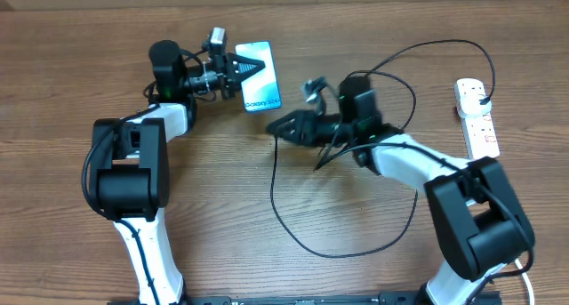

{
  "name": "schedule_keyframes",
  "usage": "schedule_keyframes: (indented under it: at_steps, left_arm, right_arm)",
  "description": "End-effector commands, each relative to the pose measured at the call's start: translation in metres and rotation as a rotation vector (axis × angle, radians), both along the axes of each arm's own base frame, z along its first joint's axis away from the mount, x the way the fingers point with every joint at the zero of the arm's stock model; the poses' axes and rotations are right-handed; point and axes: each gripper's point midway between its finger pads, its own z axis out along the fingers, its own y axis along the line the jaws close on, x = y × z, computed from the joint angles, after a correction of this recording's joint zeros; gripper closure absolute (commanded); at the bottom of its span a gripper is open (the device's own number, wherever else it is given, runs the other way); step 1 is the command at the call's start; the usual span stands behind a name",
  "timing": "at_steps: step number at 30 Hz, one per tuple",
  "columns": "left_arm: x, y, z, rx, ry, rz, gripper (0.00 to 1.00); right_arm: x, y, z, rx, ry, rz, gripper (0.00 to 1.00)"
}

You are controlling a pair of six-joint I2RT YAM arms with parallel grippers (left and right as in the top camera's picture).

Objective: Plug charger to phone and switch on socket

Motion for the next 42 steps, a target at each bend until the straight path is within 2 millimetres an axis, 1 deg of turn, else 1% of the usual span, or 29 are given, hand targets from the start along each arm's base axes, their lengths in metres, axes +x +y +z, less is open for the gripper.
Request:
schedule_keyframes:
  at_steps: [1, 5, 7, 9, 11, 12, 13, 15, 16, 17, 21, 25, 29, 34, 36, 38, 40, 42]
  left_arm:
    - [0.002, 0.014, 0.014, -0.002, -0.039, 0.003, 0.95]
    - [0.002, 0.027, 0.013, 0.001, -0.050, 0.006, 0.96]
    - [0.002, 0.030, 0.013, 0.001, -0.053, 0.006, 0.96]
    - [0.003, 0.033, 0.013, 0.004, -0.063, 0.010, 0.95]
    - [0.003, 0.036, 0.013, 0.006, -0.071, 0.016, 0.95]
    - [0.004, 0.037, 0.013, 0.007, -0.072, 0.018, 0.96]
    - [0.004, 0.038, 0.013, 0.007, -0.072, 0.021, 0.96]
    - [0.004, 0.039, 0.013, 0.007, -0.073, 0.022, 0.95]
    - [0.004, 0.039, 0.013, 0.007, -0.073, 0.022, 0.96]
    - [0.004, 0.039, 0.013, 0.007, -0.073, 0.021, 0.95]
    - [0.004, 0.039, 0.013, 0.009, -0.080, 0.021, 0.96]
    - [0.004, 0.039, 0.013, 0.009, -0.080, 0.023, 0.96]
    - [0.005, 0.039, 0.013, 0.009, -0.079, 0.025, 0.96]
    - [0.005, 0.039, 0.013, 0.009, -0.079, 0.024, 0.96]
    - [0.005, 0.039, 0.013, 0.009, -0.079, 0.024, 0.95]
    - [0.005, 0.039, 0.013, 0.009, -0.079, 0.025, 0.96]
    - [0.005, 0.039, 0.013, 0.009, -0.079, 0.028, 0.95]
    - [0.006, 0.039, 0.013, 0.010, -0.079, 0.030, 0.95]
  right_arm:
    - [0.017, -0.001, -0.022, -0.172, -0.146, -0.096, 0.45]
    - [0.021, 0.000, -0.039, -0.343, -0.215, -0.175, 0.44]
    - [0.022, -0.001, -0.047, -0.462, -0.271, -0.204, 0.39]
    - [0.021, 0.000, -0.049, -0.586, -0.349, -0.210, 0.34]
    - [0.021, 0.002, -0.047, -0.671, -0.407, -0.223, 0.26]
    - [0.022, 0.002, -0.045, -0.704, -0.428, -0.240, 0.19]
    - [0.022, 0.002, -0.043, -0.729, -0.443, -0.257, 0.17]
    - [0.023, 0.002, -0.041, -0.754, -0.471, -0.268, 0.12]
    - [0.024, 0.001, -0.041, -0.760, -0.473, -0.276, 0.07]
    - [0.024, 0.001, -0.041, -0.760, -0.473, -0.275, 0.00]
    - [0.028, -0.003, -0.040, -0.766, -0.480, -0.282, 0.00]
    - [0.029, -0.002, -0.042, -0.763, -0.483, -0.283, 0.00]
    - [0.030, -0.001, -0.053, -0.776, -0.472, -0.275, 0.03]
    - [0.029, 0.001, -0.072, -0.807, -0.449, -0.253, 0.14]
    - [0.030, 0.001, -0.075, -0.810, -0.445, -0.251, 0.22]
    - [0.029, 0.001, -0.078, -0.816, -0.441, -0.248, 0.24]
    - [0.028, 0.001, -0.084, -0.824, -0.433, -0.242, 0.31]
    - [0.028, 0.001, -0.091, -0.829, -0.424, -0.236, 0.33]
